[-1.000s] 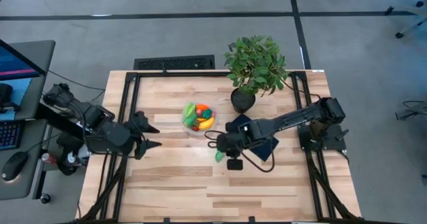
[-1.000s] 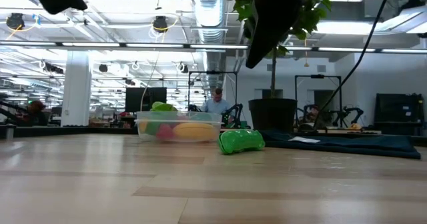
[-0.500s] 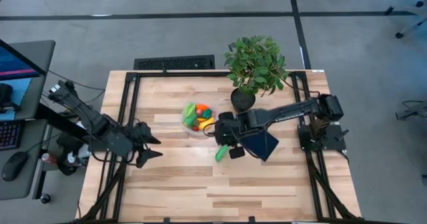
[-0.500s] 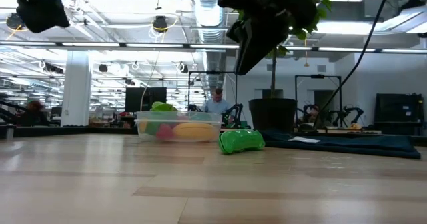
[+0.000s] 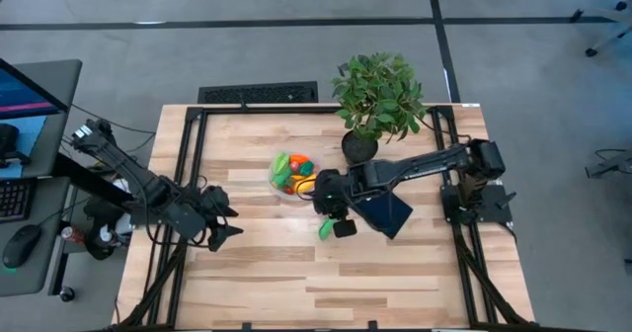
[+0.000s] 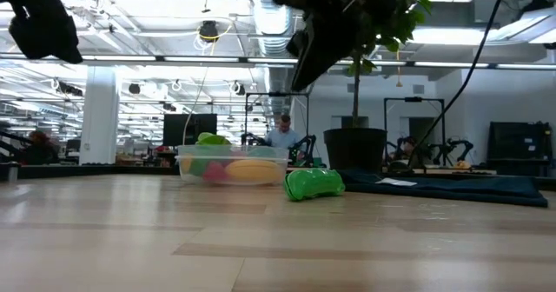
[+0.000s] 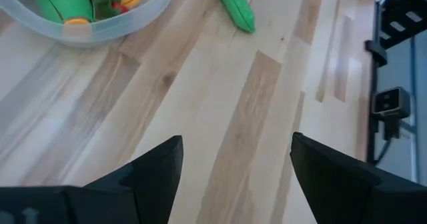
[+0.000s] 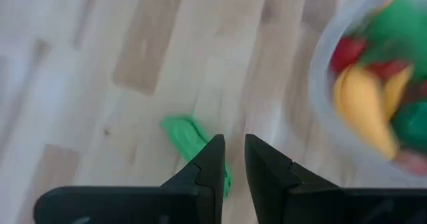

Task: Pick and placing Produce into tupperware
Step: Put the green peas into the transparent bin

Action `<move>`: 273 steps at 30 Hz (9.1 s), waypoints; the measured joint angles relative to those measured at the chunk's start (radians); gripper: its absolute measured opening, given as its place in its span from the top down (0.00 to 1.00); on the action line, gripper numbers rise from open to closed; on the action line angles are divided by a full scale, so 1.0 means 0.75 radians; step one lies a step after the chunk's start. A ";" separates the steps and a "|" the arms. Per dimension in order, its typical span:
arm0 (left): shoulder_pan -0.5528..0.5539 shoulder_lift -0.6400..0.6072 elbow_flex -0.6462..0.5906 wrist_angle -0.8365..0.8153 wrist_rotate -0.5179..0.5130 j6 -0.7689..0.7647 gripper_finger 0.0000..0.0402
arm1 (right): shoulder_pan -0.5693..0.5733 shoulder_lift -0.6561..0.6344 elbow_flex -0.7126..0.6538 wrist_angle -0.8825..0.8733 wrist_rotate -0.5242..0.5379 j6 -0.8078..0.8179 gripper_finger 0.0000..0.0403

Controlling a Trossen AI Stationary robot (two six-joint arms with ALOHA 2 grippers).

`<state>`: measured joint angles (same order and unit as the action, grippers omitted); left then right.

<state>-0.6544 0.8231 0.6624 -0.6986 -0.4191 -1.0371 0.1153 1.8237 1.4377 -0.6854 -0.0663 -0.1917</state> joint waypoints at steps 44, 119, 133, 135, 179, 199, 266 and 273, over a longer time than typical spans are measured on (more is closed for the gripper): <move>-0.001 0.212 0.000 0.008 0.049 -0.028 0.34 | 0.014 0.149 -0.005 0.001 -0.075 -0.035 0.42; -0.001 0.212 0.000 0.011 0.024 -0.030 0.34 | 0.029 0.214 -0.004 0.042 -0.085 -0.025 0.43; -0.010 0.212 0.000 0.013 0.025 -0.053 0.34 | 0.016 0.285 -0.003 0.053 -0.090 0.046 0.46; -0.013 0.212 0.000 0.013 0.025 -0.052 0.34 | 0.008 0.284 -0.001 0.039 -0.089 0.042 0.46; -0.016 0.212 0.000 -0.041 -0.055 0.141 0.34 | 0.005 0.217 0.081 -0.507 0.048 1.063 0.46; -0.016 0.212 0.001 -0.049 -0.076 0.247 0.34 | 0.056 0.238 0.079 -0.565 0.088 1.618 0.46; -0.016 0.212 0.001 -0.048 -0.047 0.201 0.34 | 0.134 0.260 -0.009 -0.333 0.110 1.639 0.55; -0.016 0.212 0.001 -0.048 -0.052 0.186 0.34 | 0.144 0.259 -0.009 -0.330 0.112 1.621 0.58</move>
<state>-0.6662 0.9817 0.6628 -0.7349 -0.4580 -0.8974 0.2230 2.0182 1.4307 -0.9326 0.0174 1.0237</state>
